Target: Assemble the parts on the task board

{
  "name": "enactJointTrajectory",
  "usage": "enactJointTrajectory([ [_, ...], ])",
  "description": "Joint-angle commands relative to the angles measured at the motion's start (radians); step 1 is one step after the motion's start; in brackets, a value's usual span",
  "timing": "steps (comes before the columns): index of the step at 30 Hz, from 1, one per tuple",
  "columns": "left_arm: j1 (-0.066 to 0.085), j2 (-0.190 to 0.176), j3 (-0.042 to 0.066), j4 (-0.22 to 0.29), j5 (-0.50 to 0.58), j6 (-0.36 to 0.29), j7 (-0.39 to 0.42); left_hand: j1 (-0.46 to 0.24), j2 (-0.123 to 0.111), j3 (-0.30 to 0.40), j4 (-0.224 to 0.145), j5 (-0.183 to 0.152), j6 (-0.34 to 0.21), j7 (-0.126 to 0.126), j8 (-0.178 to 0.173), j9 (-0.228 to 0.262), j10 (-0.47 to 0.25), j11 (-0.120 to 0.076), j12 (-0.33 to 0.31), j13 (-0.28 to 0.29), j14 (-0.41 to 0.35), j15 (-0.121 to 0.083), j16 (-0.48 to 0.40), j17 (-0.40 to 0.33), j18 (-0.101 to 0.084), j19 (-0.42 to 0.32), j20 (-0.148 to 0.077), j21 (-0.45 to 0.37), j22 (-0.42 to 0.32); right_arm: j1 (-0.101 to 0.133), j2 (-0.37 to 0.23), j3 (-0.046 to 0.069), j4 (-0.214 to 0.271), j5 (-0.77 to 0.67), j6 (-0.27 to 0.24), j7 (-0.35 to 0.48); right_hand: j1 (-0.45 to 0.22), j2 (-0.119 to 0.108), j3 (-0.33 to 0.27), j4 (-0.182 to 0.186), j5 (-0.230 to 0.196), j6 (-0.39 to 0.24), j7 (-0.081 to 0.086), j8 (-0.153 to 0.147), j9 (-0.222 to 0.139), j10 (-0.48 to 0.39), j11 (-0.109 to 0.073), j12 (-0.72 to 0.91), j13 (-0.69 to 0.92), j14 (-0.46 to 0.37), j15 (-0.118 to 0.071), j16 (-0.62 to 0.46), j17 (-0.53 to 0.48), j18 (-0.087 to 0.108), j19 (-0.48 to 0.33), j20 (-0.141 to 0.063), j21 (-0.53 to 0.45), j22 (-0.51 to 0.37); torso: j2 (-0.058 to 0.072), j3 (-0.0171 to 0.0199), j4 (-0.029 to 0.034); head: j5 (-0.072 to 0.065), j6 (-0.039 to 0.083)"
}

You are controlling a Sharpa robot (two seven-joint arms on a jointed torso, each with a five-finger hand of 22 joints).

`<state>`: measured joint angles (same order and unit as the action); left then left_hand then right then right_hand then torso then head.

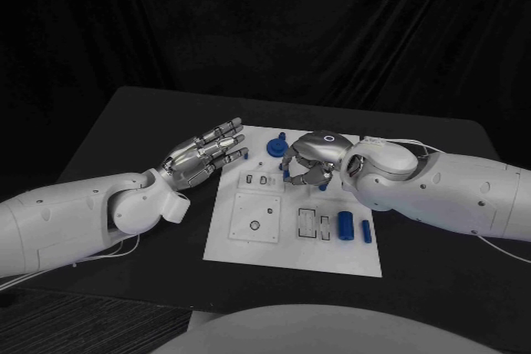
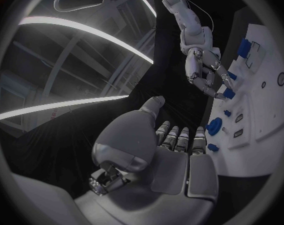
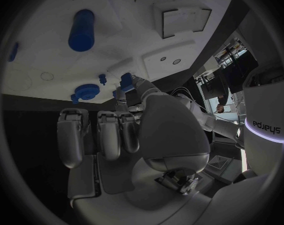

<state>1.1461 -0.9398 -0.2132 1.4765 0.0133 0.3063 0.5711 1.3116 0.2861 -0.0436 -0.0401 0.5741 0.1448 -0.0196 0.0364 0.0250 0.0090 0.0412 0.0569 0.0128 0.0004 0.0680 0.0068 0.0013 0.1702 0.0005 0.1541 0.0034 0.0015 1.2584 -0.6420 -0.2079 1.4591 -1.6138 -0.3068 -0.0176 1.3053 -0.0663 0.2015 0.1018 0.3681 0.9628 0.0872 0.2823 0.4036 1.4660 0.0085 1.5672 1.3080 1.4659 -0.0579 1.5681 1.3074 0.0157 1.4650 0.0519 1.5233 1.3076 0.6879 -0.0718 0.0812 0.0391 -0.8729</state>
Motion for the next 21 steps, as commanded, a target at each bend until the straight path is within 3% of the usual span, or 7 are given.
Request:
enactJointTrajectory([
  [1, -0.001, 0.003, 0.001, 0.001, 0.0, 0.011, 0.009, -0.011, 0.0, -0.001, -0.005, 0.003, -0.005, -0.004, 0.006, 0.0, 0.002, 0.008, 0.005, 0.001, 0.0, 0.004, -0.007, -0.001, -0.008, -0.001, 0.009, -0.003, -0.002, -0.003, 0.007, 0.001, -0.005, -0.006, 0.007, -0.023, 0.006, -0.005, 0.0, -0.003, 0.005, 0.0, 0.001, 0.0, -0.001, 0.105, 0.006, 0.004, 0.263, 0.105, 0.008, 0.003, 0.263, -0.001, 0.077, 0.007, -0.004, 0.244, 0.0, 0.0003, 0.0004, 0.001, 0.0],
  [7, -0.001, 0.006, 0.001, -0.001, 0.0, 0.012, 0.009, -0.011, 0.0, -0.001, -0.005, 0.003, -0.005, -0.004, 0.006, 0.0, 0.002, 0.008, 0.005, 0.001, 0.0, 0.004, -0.007, -0.001, -0.008, -0.001, 0.009, -0.003, -0.002, -0.003, 0.024, 0.001, -0.02, -0.006, 0.01, -0.024, 0.004, -0.005, 0.0, -0.002, 0.007, 0.0, 0.002, -0.002, -0.002, 0.105, 0.007, 0.004, 0.263, 0.105, 0.009, 0.003, 0.263, -0.001, 0.076, 0.007, -0.005, 0.243, -0.001, 0.0001, 0.0029, -0.003, 0.0],
  [21, -0.001, 0.009, 0.001, -0.002, 0.0, 0.014, 0.007, -0.012, 0.0, 0.0, -0.006, 0.003, -0.007, -0.005, 0.006, 0.0, 0.002, 0.009, 0.005, 0.001, 0.0, 0.005, -0.007, -0.001, -0.008, -0.001, 0.01, -0.003, -0.002, -0.013, 0.064, 0.001, -0.078, -0.006, 0.019, -0.028, 0.002, -0.006, 0.001, -0.002, 0.01, -0.003, 0.003, -0.007, -0.004, 0.105, 0.008, 0.004, 0.263, 0.105, 0.01, 0.003, 0.263, 0.001, 0.073, 0.008, -0.011, 0.241, -0.002, -0.001, 0.0008, 0.003, 0.0],
])
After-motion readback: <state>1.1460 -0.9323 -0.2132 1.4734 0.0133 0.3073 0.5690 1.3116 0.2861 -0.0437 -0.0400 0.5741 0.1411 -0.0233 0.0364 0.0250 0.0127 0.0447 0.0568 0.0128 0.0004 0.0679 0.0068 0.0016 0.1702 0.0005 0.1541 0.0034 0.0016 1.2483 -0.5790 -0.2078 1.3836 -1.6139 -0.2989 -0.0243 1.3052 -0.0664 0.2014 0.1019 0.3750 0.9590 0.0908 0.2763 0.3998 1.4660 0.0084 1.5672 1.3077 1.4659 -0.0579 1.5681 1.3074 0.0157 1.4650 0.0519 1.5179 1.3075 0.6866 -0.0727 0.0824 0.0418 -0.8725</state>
